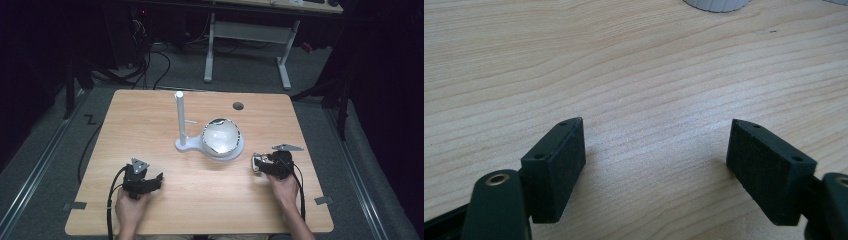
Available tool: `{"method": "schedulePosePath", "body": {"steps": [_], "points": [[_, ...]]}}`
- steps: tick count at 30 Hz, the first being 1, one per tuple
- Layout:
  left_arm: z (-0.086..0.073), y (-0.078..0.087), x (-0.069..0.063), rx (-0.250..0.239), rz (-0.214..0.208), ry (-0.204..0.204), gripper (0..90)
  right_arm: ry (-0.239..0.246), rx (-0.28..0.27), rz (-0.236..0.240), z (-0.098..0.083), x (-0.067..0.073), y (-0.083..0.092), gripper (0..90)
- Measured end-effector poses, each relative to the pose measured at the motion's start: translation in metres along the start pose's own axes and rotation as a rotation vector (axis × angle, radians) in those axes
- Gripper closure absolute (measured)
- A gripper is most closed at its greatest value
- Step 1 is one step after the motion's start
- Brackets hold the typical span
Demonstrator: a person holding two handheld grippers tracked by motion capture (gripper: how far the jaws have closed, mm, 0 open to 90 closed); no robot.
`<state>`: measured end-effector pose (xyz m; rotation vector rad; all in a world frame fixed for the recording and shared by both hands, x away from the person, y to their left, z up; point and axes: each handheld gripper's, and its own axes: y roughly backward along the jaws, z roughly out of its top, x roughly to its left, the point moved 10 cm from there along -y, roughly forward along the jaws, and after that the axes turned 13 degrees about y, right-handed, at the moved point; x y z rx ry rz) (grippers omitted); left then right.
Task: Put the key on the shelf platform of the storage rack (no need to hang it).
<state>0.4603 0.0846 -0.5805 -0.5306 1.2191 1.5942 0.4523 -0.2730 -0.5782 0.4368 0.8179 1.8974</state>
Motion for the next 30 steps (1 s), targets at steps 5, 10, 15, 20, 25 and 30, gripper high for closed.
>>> {"method": "schedulePosePath", "body": {"steps": [5, 10, 15, 20, 25, 30], "points": [[0.0, 0.0, 0.0, 0.0, -0.002, 0.0, 23.9, -0.002, 0.021, 0.009, 0.001, 0.002, -0.007, 33.0], [0.0, 0.0, 0.0, -0.001, 0.004, 0.011, 23.9, -0.005, 0.039, 0.006, 0.0, 0.001, -0.012, 34.0], [0.0, 0.0, 0.0, -0.001, 0.004, 0.014, 23.9, -0.005, 0.047, 0.001, -0.002, -0.001, -0.012, 38.2], [0.0, 0.0, 0.0, 0.0, 0.003, 0.014, 23.9, 0.001, 0.071, 0.003, -0.005, 0.0, -0.018, 39.7], [0.0, 0.0, 0.0, -0.001, 0.006, 0.018, 23.9, 0.011, 0.068, 0.002, -0.005, 0.001, -0.018, 42.1], [0.0, 0.0, 0.0, -0.002, 0.005, 0.016, 23.9, 0.051, 0.073, -0.014, -0.006, 0.004, -0.018, 51.8]]}}
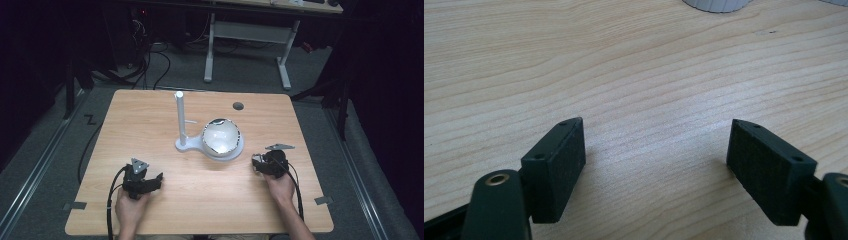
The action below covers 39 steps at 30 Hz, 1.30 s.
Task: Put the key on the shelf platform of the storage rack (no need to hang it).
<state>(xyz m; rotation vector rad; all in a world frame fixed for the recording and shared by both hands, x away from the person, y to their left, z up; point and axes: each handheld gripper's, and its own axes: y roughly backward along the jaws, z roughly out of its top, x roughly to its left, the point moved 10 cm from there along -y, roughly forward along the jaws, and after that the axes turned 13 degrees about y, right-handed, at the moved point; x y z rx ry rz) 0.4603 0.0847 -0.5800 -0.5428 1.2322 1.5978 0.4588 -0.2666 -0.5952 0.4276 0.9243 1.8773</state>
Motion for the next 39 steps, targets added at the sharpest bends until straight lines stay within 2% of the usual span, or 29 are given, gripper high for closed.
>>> {"method": "schedulePosePath", "body": {"steps": [3, 7, 11, 22, 30, 39], "points": [[0.0, 0.0, 0.0, 0.0, -0.001, -0.002, 23.9, 0.004, -0.011, 0.014, 0.0, 0.002, 0.001, 58.2], [0.0, 0.0, 0.0, 0.0, -0.001, -0.003, 23.9, 0.019, -0.016, 0.031, -0.001, 0.005, 0.002, 71.0], [0.0, 0.0, 0.0, 0.0, -0.001, -0.002, 23.9, 0.034, -0.02, 0.03, -0.001, 0.005, 0.002, 72.5], [0.0, 0.0, 0.0, 0.001, -0.002, -0.005, 23.9, -0.006, -0.054, 0.074, -0.004, 0.005, 0.005, 74.4], [0.0, 0.0, 0.0, 0.002, -0.006, -0.013, 23.9, -0.019, -0.088, 0.095, -0.001, 0.005, 0.018, 74.6], [0.0, 0.0, 0.0, 0.001, -0.007, -0.019, 23.9, -0.005, -0.115, 0.104, 0.0, 0.005, 0.035, 74.5]]}}
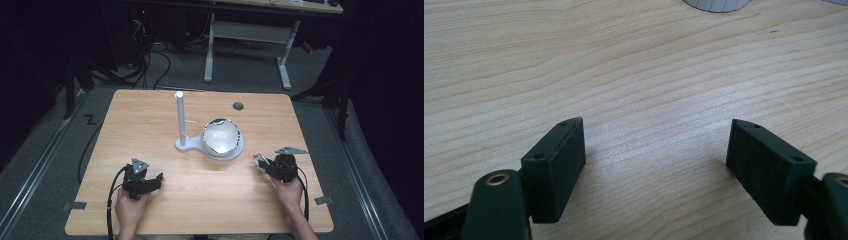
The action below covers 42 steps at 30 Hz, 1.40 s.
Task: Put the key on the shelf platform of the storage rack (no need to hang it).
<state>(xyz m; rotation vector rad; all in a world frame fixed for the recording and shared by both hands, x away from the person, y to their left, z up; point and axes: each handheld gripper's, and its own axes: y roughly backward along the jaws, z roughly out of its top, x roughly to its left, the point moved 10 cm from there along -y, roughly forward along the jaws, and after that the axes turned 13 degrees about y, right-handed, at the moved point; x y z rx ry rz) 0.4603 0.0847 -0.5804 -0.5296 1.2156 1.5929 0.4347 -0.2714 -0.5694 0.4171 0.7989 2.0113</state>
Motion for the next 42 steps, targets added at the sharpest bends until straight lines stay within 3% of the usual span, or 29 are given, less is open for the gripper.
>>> {"method": "schedulePosePath", "body": {"steps": [6, 19, 42], "points": [[0.0, 0.0, 0.0, -0.002, 0.0, -0.002, 23.9, -0.011, -0.02, 0.037, 0.002, 0.007, 0.01, 74.4], [0.0, 0.0, 0.0, -0.001, 0.0, -0.004, 23.9, 0.053, -0.031, 0.047, 0.009, 0.021, 0.024, 74.3], [0.0, 0.0, 0.0, -0.001, 0.0, -0.002, 23.9, 0.099, -0.053, 0.095, 0.027, 0.04, 0.032, 74.0]]}}
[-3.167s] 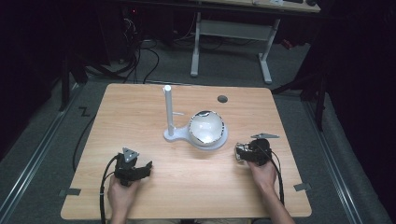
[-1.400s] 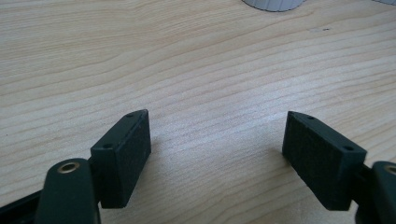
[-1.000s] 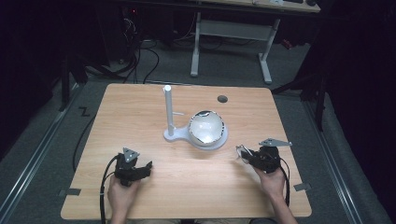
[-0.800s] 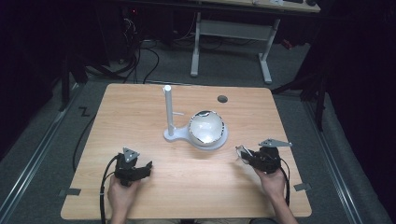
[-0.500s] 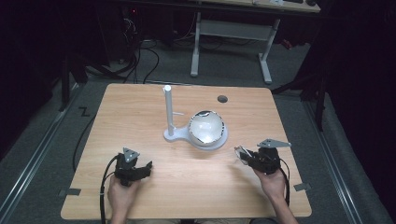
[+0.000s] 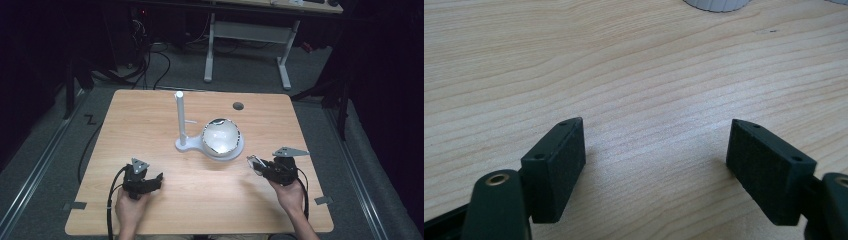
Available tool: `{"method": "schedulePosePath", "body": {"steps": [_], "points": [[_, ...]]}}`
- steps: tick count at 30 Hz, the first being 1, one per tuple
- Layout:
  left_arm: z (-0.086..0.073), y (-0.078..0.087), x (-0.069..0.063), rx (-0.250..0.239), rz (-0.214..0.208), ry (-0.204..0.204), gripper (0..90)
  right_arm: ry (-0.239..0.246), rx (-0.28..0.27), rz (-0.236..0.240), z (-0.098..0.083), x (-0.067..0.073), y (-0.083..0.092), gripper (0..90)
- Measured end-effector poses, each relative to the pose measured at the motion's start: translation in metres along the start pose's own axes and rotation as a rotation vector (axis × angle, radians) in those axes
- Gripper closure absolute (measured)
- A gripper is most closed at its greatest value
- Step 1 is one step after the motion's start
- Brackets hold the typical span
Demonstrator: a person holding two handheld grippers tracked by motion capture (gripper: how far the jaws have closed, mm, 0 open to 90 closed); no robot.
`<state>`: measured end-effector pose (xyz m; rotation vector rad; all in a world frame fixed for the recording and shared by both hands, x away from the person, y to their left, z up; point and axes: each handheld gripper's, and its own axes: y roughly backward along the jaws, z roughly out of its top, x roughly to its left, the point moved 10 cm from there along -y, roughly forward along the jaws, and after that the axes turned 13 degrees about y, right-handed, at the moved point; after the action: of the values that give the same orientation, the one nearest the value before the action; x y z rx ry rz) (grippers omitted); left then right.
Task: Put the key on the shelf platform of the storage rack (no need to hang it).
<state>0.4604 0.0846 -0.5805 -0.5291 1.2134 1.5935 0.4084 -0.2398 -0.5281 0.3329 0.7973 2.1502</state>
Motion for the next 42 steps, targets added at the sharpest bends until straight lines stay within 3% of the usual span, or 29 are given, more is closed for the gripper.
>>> {"method": "schedulePosePath", "body": {"steps": [34, 42], "points": [[0.0, 0.0, 0.0, 0.001, 0.0, -0.001, 23.9, 0.061, -0.026, 0.054, 0.028, 0.018, 0.0, 73.5], [0.0, 0.0, 0.0, 0.002, 0.002, 0.002, 23.9, 0.094, -0.033, 0.065, 0.039, 0.021, 0.0, 73.5]]}}
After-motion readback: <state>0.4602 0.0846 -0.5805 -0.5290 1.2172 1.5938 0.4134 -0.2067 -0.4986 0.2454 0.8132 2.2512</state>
